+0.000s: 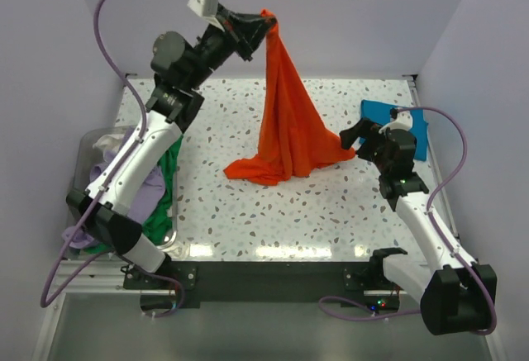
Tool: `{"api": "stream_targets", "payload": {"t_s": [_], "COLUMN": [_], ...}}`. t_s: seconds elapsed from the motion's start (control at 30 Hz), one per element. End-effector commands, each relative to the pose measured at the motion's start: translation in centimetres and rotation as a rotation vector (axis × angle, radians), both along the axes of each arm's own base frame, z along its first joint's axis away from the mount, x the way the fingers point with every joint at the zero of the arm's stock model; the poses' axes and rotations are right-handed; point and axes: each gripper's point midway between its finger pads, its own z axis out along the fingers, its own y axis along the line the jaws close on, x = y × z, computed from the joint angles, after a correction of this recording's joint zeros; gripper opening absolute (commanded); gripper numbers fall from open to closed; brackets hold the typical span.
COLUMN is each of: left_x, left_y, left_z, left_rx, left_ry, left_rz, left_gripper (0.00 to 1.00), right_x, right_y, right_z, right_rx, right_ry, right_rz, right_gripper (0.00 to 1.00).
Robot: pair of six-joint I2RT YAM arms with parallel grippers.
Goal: Fold and stack the t-shirts
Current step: Move the tshirt to the center of the board
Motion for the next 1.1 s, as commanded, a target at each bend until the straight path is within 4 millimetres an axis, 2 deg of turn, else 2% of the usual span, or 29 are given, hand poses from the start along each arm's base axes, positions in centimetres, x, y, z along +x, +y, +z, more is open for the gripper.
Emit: {"api": "stream_targets", "payload": {"t_s": [0.0,0.03,0.07,0.1,0.13,0.17,0.2,0.23,0.27,0.33,0.37,0.4,0.47,0.5,0.63,0.73,0.93,1.07], "left_x": [5.4,6.1,6.1,6.5,6.3,5.5,5.0,4.5,3.7,3.1,2.6,2.3,2.0,2.0,2.6,3.2,3.4,4.2], "left_y": [4.3,5.4,6.7,8.4,9.3,11.0,11.6,12.1,12.6,12.9,13.1,13.1,13.2,13.3,13.2,13.0,13.7,15.4], "left_z": [-8.2,-10.8,-15.6,-18.1,-20.6,-24.9,-26.9,-28.6,-31.5,-33.7,-35.7,-36.4,-38.4,-38.8,-40.7,-43.0,-46.3,-45.1], "left_rx": [0.049,0.071,0.122,0.134,0.159,0.196,0.212,0.229,0.265,0.298,0.324,0.336,0.360,0.368,0.425,0.474,0.505,0.436], "left_ry": [0.132,0.182,0.256,0.305,0.345,0.406,0.435,0.460,0.504,0.545,0.580,0.589,0.611,0.616,0.642,0.678,0.744,0.699], "left_rz": [0.363,0.430,0.492,0.584,0.624,0.688,0.706,0.718,0.725,0.726,0.728,0.719,0.715,0.723,0.731,0.730,0.724,0.816], "left_gripper": [0.00,0.01,0.04,0.10,0.21,0.26,0.32,0.47,0.54,0.69,0.71,0.73,0.76,0.76,0.77,0.77,0.77,0.79], "right_x": [0.4,0.5,0.5,0.6,0.6,0.8,1.0,1.1,1.5,1.9,2.2,2.5,3.0,3.3,4.1,4.3,4.0,4.0], "right_y": [0.3,0.3,0.4,0.4,0.5,0.6,0.7,0.7,0.7,0.7,0.8,1.0,1.1,1.1,1.2,1.5,2.9,3.7], "right_z": [0.9,0.7,0.4,0.0,-0.2,-0.8,-1.1,-1.5,-2.3,-3.3,-3.4,-4.5,-5.0,-6.0,-6.8,-7.2,-8.9,-9.6], "right_rx": [0.002,0.004,0.008,0.009,0.009,0.012,0.014,0.016,0.010,0.005,0.006,0.005,-0.002,-0.009,-0.031,-0.063,-0.117,-0.146], "right_ry": [-0.023,-0.017,-0.013,-0.005,-0.001,0.015,0.023,0.033,0.057,0.085,0.093,0.125,0.141,0.171,0.205,0.226,0.292,0.310], "right_rz": [0.011,0.014,0.016,0.015,0.018,0.022,0.024,0.023,0.024,0.020,0.025,0.033,0.038,0.036,0.035,0.030,0.044,0.058], "right_gripper": [0.99,0.99,0.99,0.99,0.99,0.99,0.99,0.99,0.99,0.99,0.99,0.98,0.98,0.98,0.96,0.95,0.95,0.93]}}
